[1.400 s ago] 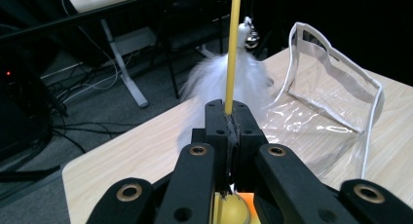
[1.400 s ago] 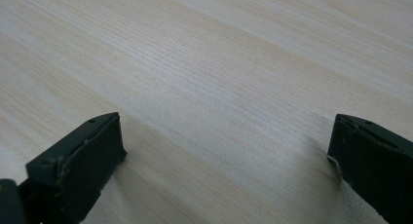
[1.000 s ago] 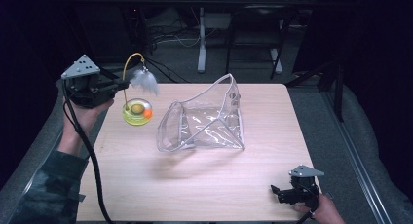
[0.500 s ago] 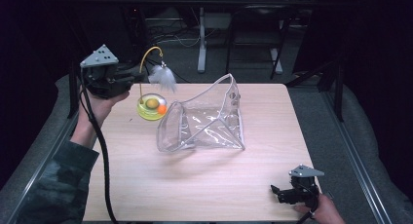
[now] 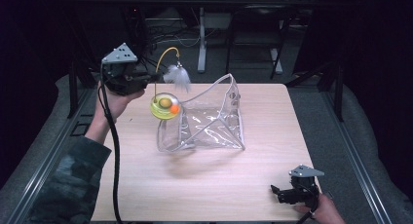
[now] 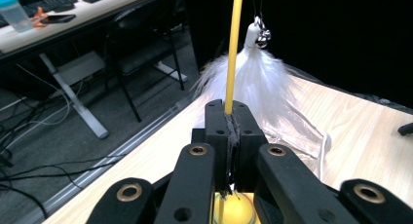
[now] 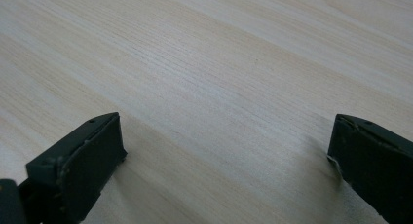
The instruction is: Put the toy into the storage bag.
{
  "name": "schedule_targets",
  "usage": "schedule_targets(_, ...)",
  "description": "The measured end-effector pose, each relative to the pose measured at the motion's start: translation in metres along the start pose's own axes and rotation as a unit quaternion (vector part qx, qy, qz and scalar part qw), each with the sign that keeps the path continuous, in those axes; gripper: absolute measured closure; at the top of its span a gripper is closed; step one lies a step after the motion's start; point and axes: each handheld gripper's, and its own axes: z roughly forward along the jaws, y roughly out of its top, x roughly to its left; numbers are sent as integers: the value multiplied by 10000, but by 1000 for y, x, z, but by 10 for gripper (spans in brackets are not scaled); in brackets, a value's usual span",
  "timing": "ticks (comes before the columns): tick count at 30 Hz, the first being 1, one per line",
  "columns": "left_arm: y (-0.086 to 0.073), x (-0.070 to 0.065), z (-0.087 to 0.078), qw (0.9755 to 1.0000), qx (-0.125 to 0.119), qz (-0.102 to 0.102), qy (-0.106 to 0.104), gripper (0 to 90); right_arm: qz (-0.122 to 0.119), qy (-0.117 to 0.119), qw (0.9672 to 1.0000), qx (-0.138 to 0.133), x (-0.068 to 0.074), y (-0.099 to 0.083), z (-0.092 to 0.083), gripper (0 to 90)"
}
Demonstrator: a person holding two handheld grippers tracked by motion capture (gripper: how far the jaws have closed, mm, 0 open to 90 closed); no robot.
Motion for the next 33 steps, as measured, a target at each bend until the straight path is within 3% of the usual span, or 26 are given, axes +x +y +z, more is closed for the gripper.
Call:
schedule_targets(10, 1, -9, 28, 9994, 181, 126, -253, 883, -3, 8, 10000, 5, 0, 0, 0, 0)
schedule_targets(24, 0, -17, 59, 9980, 325, 107, -529, 883, 2, 9, 10000, 13, 0, 0, 0, 0)
schedule_targets(33, -15, -23, 83, 9963, 533, 39, -680, 883, -16, -6, 10000, 40, 0, 0, -1, 0)
